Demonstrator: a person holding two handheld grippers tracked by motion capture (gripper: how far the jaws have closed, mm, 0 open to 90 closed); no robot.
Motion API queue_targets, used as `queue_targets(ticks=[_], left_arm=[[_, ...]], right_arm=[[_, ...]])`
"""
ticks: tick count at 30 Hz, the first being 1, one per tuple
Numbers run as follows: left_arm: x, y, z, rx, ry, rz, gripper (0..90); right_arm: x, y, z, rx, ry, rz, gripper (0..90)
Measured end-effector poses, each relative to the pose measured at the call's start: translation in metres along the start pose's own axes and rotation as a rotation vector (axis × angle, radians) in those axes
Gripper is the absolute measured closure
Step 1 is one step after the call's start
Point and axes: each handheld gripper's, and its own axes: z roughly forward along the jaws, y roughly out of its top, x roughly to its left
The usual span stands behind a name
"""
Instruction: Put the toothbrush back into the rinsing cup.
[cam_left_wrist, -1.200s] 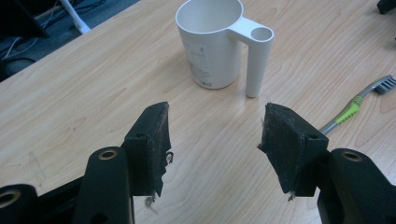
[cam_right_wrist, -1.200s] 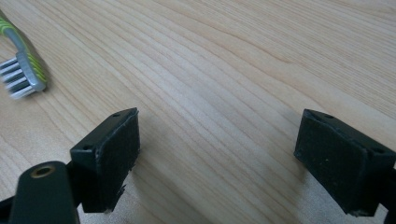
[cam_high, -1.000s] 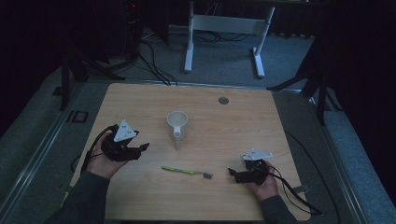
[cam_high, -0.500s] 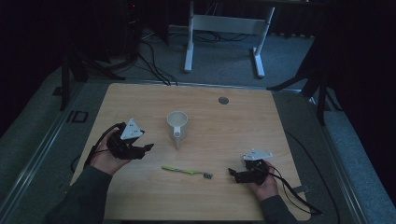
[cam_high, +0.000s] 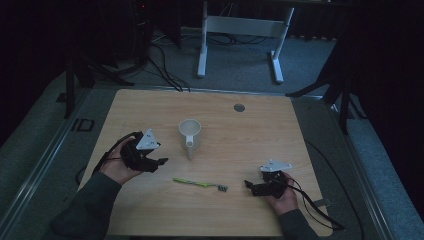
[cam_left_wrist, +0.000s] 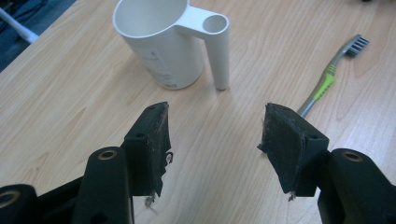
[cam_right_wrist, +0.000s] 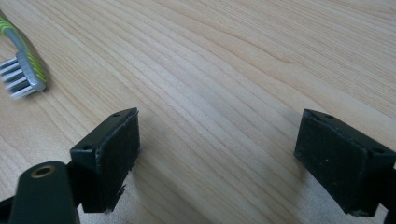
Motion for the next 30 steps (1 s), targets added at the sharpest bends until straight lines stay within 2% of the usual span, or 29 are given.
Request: queue_targets(ticks=[3,11,22,27,30], left_arm=[[0.000,0.002,0.002,0.024,0.000,0.021,42.3],[-0.001,0.004,0.006,0.045,-0.012,0.043,42.3],[-0.008,0.017,0.011,0.098,-0.034,0.123,42.2],[-0.011,0.023,0.013,0.117,-0.044,0.153,42.2],[-0.011,0.024,0.014,0.121,-0.052,0.157,42.4]], right_arm=[[0.000,0.000,0.000,0.000,0.000,0.000,13.6],[0.000,0.000,0.000,0.000,0.000,0.000,13.5],[0.000,0.000,0.000,-0.001,-0.001,-0.002,13.5],[0.000,0.000,0.000,-0.001,-0.001,-0.003,13.5],[0.000,0.000,0.000,0.000,0.001,-0.002,13.5]])
